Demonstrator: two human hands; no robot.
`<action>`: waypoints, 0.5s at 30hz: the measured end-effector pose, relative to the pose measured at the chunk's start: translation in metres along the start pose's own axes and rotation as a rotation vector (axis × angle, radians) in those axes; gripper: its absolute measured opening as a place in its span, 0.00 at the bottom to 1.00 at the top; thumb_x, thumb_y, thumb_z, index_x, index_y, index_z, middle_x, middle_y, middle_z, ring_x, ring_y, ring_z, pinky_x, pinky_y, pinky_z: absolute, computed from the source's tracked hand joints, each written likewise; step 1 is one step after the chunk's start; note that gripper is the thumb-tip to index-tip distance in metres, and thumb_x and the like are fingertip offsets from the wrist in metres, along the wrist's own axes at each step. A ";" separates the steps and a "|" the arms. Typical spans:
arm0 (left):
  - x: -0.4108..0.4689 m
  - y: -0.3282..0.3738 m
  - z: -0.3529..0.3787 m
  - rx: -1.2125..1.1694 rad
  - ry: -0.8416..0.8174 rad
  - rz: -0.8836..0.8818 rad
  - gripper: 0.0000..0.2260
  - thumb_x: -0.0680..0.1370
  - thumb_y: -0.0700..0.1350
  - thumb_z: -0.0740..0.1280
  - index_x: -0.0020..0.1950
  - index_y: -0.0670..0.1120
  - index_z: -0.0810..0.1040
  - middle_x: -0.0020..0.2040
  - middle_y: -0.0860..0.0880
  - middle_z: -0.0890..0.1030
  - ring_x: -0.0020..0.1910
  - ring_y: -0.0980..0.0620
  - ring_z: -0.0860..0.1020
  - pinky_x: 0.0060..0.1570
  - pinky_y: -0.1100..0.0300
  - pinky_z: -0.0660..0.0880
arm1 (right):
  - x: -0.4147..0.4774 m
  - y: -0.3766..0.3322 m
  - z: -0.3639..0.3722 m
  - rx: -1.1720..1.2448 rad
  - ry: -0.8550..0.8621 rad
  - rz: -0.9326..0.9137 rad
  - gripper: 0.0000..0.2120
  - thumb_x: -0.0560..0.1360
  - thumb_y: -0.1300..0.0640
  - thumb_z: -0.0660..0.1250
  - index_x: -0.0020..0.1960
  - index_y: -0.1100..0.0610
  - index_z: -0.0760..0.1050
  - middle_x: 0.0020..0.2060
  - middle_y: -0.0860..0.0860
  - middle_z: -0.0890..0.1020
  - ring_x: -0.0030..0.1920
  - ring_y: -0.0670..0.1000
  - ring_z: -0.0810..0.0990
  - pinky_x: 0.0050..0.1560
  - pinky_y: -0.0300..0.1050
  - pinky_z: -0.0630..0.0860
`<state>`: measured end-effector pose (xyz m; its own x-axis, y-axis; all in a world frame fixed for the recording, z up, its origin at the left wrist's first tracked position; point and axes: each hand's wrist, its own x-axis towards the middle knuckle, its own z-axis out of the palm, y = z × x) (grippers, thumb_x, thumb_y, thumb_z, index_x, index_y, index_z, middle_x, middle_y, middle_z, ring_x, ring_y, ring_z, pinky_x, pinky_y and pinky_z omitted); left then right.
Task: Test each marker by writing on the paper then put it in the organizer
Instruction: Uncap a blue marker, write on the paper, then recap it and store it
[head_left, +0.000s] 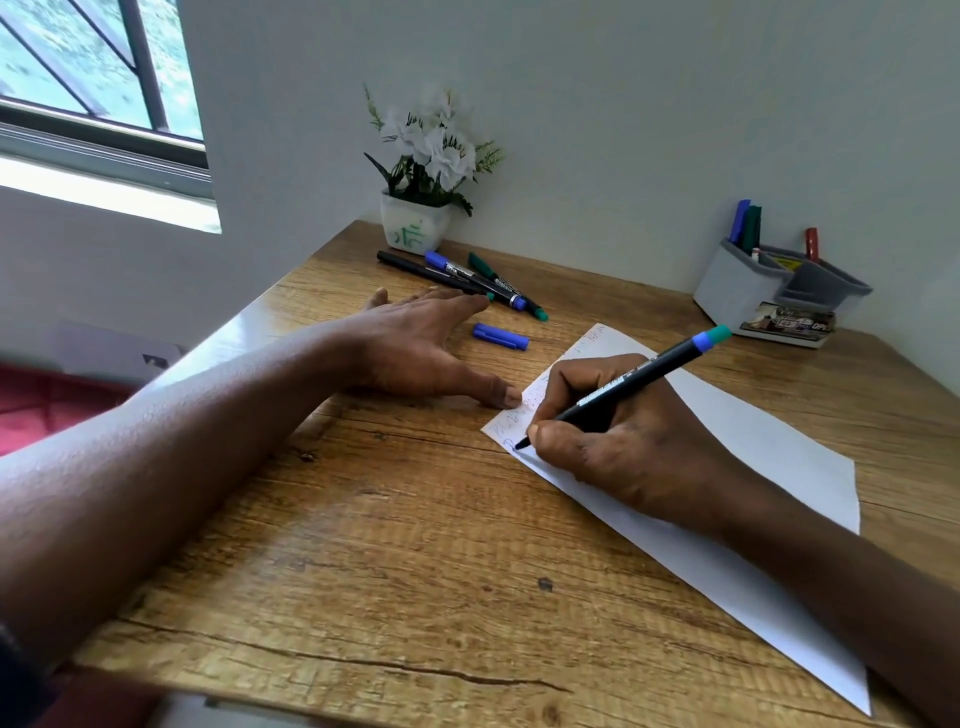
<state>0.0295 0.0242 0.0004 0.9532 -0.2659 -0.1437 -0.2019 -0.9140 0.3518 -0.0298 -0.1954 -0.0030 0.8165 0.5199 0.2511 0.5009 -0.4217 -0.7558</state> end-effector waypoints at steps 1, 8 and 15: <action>0.000 -0.001 0.000 0.002 -0.002 0.003 0.57 0.58 0.79 0.61 0.83 0.60 0.47 0.84 0.53 0.48 0.82 0.50 0.47 0.78 0.37 0.40 | 0.000 0.000 0.000 0.021 0.003 0.005 0.04 0.68 0.58 0.72 0.35 0.55 0.80 0.31 0.49 0.81 0.33 0.43 0.77 0.33 0.34 0.72; 0.002 -0.002 0.000 0.014 0.004 0.009 0.57 0.59 0.81 0.61 0.83 0.59 0.49 0.84 0.53 0.50 0.82 0.50 0.49 0.77 0.36 0.42 | 0.001 -0.002 0.000 -0.004 0.037 0.023 0.05 0.67 0.57 0.71 0.34 0.57 0.78 0.30 0.51 0.80 0.31 0.43 0.75 0.31 0.35 0.70; 0.001 -0.002 0.000 0.007 -0.008 0.003 0.57 0.58 0.80 0.61 0.83 0.60 0.49 0.84 0.54 0.49 0.82 0.51 0.47 0.78 0.36 0.41 | 0.000 0.000 0.003 -0.028 0.036 0.012 0.06 0.69 0.59 0.74 0.35 0.53 0.79 0.33 0.50 0.82 0.35 0.47 0.79 0.34 0.36 0.73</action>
<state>0.0307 0.0254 -0.0002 0.9509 -0.2707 -0.1498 -0.2061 -0.9155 0.3455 -0.0306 -0.1933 -0.0045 0.8321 0.4877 0.2641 0.4985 -0.4490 -0.7416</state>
